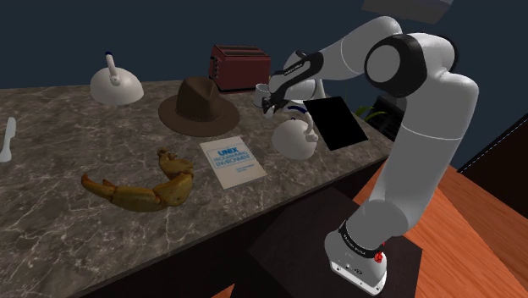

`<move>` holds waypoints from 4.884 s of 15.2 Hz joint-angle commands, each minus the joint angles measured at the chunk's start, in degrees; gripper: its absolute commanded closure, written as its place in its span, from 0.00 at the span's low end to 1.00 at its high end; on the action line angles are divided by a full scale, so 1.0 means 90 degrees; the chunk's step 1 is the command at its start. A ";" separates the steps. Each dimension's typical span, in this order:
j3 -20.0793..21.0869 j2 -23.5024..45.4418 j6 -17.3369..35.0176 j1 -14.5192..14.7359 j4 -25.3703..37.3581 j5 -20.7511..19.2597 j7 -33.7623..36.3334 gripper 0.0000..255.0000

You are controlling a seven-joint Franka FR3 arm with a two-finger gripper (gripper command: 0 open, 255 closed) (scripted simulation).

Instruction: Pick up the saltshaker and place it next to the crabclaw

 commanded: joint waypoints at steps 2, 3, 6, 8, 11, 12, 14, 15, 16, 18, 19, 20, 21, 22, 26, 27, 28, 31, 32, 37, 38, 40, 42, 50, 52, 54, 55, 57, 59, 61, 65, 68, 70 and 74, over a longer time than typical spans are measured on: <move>-0.0060 -0.0162 -0.0188 0.0044 0.0029 -0.0102 0.0076 1.00; -0.0080 -0.0219 -0.0260 0.0058 0.0046 -0.0139 0.0104 1.00; -0.0133 -0.0385 -0.0481 0.0097 0.0106 -0.0247 0.0184 1.00; -0.0163 -0.0491 -0.0629 0.0119 0.0153 -0.0316 0.0235 1.00; -0.0199 -0.0643 -0.0855 0.0146 0.0234 -0.0412 0.0305 1.00; -0.0209 -0.0691 -0.0931 0.0153 0.0264 -0.0442 0.0327 1.00; -0.0228 -0.0784 -0.1084 0.0167 0.0328 -0.0500 0.0369 1.00; -0.0236 -0.0829 -0.1161 0.0173 0.0362 -0.0527 0.0388 1.00; -0.0243 -0.0873 -0.1239 0.0179 0.0398 -0.0554 0.0407 1.00; -0.0255 -0.0957 -0.1394 0.0188 0.0473 -0.0604 0.0443 1.00; -0.0261 -0.0997 -0.1472 0.0193 0.0513 -0.0627 0.0460 1.00; -0.0265 -0.1036 -0.1551 0.0197 0.0554 -0.0650 0.0476 1.00; -0.0270 -0.1074 -0.1629 0.0200 0.0597 -0.0672 0.0491 1.00; -0.0274 -0.1110 -0.1708 0.0204 0.0641 -0.0692 0.0506 1.00; -0.0286 -0.1244 -0.2026 0.0215 0.0832 -0.0766 0.0558 1.00; -0.0288 -0.1274 -0.2106 0.0218 0.0883 -0.0782 0.0570 1.00; -0.0290 -0.1303 -0.2187 0.0220 0.0936 -0.0797 0.0581 1.00; -0.0294 -0.1383 -0.2429 0.0225 0.1102 -0.0838 0.0610 1.00; -0.0295 -0.1407 -0.2510 0.0227 0.1160 -0.0851 0.0619 1.00; -0.0063 -0.1902 -0.2433 0.0545 0.0606 -0.1298 0.1399 1.00; 0.0008 -0.2010 -0.2417 0.0614 0.0481 -0.1401 0.1596 1.00; 0.0164 -0.2207 -0.2400 0.0742 0.0255 -0.1593 0.1988 1.00; 0.0330 -0.2382 -0.2399 0.0865 0.0060 -0.1766 0.2379 1.00; 0.1079 -0.2841 -0.2523 0.1324 -0.0421 -0.2284 0.3891 1.00; 0.1280 -0.2895 -0.2580 0.1436 -0.0467 -0.2377 0.4256 1.00; 0.1481 -0.2924 -0.2646 0.1551 -0.0485 -0.2460 0.4616 1.00; 0.1584 -0.2929 -0.2682 0.1606 -0.0482 -0.2497 0.4793 1.00; 0.1787 -0.2920 -0.2760 0.1723 -0.0455 -0.2570 0.5146 1.00; 0.1987 -0.2886 -0.2847 0.1841 -0.0398 -0.2640 0.5495 1.00; 0.2187 -0.2827 -0.2941 0.1959 -0.0312 -0.2709 0.5841 1.00; 0.2573 -0.2632 -0.3157 0.2204 -0.0051 -0.2855 0.6521 1.00; 0.2851 -0.2420 -0.3343 0.2391 0.0223 -0.2980 0.7021 1.00; 0.3024 -0.2246 -0.3481 0.2525 0.0443 -0.3074 0.7350 1.00; 0.3349 -0.1824 -0.3793 0.2808 0.0977 -0.3290 0.7990 1.00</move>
